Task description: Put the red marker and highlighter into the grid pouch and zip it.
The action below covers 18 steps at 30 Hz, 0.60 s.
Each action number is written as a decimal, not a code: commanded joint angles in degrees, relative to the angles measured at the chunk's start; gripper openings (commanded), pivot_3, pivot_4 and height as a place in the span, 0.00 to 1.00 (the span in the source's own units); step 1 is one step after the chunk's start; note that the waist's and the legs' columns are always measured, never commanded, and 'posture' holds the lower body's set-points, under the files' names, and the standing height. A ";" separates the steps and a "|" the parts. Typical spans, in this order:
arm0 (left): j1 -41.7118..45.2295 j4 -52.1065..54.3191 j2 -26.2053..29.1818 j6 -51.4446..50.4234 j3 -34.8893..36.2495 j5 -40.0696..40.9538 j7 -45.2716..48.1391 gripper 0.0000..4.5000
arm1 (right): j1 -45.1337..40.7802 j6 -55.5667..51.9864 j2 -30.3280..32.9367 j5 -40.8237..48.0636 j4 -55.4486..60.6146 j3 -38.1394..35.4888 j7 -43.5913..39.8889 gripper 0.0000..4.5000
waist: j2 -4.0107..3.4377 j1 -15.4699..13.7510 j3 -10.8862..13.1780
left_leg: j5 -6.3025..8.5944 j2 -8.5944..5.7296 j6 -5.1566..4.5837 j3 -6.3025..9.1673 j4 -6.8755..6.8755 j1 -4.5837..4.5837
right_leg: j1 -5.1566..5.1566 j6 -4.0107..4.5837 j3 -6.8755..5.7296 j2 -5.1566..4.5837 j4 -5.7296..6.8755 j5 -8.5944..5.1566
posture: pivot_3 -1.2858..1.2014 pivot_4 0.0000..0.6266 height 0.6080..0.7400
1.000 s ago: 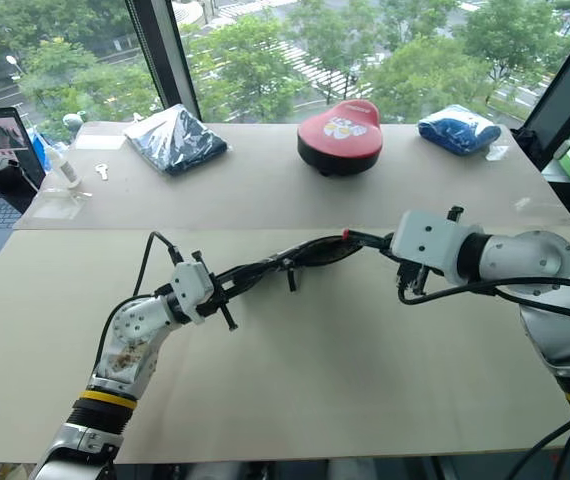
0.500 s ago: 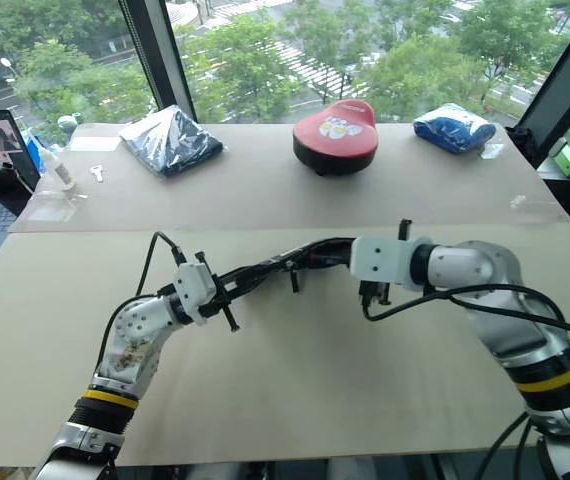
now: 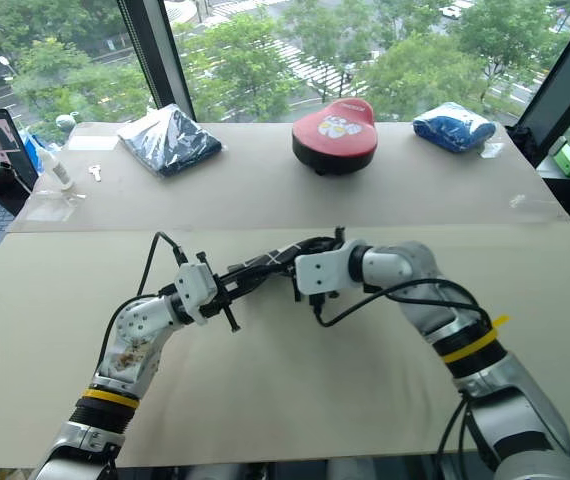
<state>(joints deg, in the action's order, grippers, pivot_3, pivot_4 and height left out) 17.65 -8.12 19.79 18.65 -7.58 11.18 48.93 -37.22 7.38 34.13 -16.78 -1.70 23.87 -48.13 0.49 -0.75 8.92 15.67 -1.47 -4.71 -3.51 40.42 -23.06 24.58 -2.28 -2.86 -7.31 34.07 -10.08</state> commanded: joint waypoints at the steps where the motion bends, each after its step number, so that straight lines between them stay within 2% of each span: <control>1: 0.56 1.67 -0.32 0.63 0.51 0.60 -0.49 0.00 | 1.14 -2.82 -1.78 5.46 2.81 -3.62 -1.16 0.86 | 0.00 0.05 0.00 | 0.00 -0.01 -0.01 0.00 0.01 0.01 | -0.03 0.00 0.00 -0.01 -0.01 0.00 | 0.52 0.24 1.00; 3: 0.63 1.57 -0.33 0.67 0.55 0.57 -0.52 0.00 | 1.36 -4.90 -0.72 5.37 2.72 -4.61 -2.01 0.99 | 0.00 0.06 0.00 | 0.01 -0.02 -0.02 0.00 0.01 0.02 | -0.05 0.00 0.01 -0.02 -0.01 0.00 | 0.52 0.24 1.00; 5: 0.71 1.43 -0.35 0.74 0.57 0.54 -0.54 0.00 | 0.67 -6.15 0.60 5.52 1.74 -6.56 -1.93 0.99 | 0.00 0.10 0.00 | 0.01 -0.01 -0.02 0.00 0.00 0.03 | -0.03 0.00 0.01 -0.02 0.00 0.00 | 0.52 0.24 1.00; 8: 0.64 1.46 -0.34 0.78 0.59 0.51 -0.46 0.00 | -0.74 -9.91 2.95 10.29 1.52 -12.29 -2.64 0.99 | 0.00 0.09 0.00 | 0.01 -0.01 -0.02 0.00 0.00 0.05 | -0.02 0.00 0.01 -0.02 0.01 0.00 | 0.52 0.24 1.00; 13: 0.77 1.13 -0.20 0.83 0.47 0.60 -0.44 0.00 | -0.57 -20.33 6.89 23.93 4.69 -24.06 -6.34 0.99 | 0.00 0.01 0.00 | 0.05 0.00 -0.08 0.00 0.00 -0.01 | 0.01 0.01 0.00 -0.06 -0.01 0.01 | 0.52 0.24 1.00; 18: 1.10 0.76 -0.14 0.85 0.37 0.76 -0.12 0.00 | 2.87 -43.54 9.41 42.36 7.80 -36.04 -9.43 0.99 | 0.01 0.06 0.00 | 0.10 0.09 -0.14 0.00 -0.03 0.00 | 0.01 0.02 0.00 -0.09 -0.02 0.01 | 0.52 0.24 1.00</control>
<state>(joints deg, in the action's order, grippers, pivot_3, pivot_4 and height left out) 18.12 -8.25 19.64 18.65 -7.79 11.18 48.69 -35.80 -28.76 42.24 18.58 3.04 -8.06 -55.70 0.50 -0.70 8.92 15.79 -1.37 -4.89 -3.50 40.38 -23.06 24.59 -2.26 -2.86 -7.45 34.06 -10.07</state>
